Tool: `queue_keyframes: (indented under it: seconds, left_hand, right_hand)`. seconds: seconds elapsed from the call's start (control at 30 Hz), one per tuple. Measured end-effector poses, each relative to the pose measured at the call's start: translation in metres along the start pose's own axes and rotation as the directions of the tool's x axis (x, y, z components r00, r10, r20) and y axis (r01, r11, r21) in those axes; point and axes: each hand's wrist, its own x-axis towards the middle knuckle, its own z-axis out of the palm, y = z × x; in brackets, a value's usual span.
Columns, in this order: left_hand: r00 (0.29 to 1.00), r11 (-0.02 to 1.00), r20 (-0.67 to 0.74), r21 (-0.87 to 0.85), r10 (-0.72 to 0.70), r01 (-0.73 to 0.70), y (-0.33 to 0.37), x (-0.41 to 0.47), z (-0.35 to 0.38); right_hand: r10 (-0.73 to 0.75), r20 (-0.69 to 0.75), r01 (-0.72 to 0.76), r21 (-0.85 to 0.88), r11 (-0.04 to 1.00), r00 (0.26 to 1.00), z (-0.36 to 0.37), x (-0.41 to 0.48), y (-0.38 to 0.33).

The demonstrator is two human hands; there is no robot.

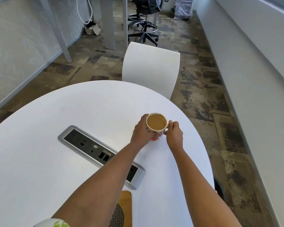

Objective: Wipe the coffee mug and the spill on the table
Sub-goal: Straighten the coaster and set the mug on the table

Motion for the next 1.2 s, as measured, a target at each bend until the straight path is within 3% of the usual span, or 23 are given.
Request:
queue_keyframes:
  seconds: [0.57,1.2]
  left_hand:
    - [0.996,0.999,-0.084,0.044,-0.007,0.010,0.024,-0.102,-0.064]
    - [0.987,0.996,-0.133,0.003,-0.092,0.094,-0.025,-0.245,-0.104]
  right_hand:
    - [-0.120,0.049,0.118,0.056,0.991,0.992,-0.012,-0.109,-0.033]
    - [-0.131,0.224,0.119,0.069,0.991,0.966,0.019,-0.246,0.005]
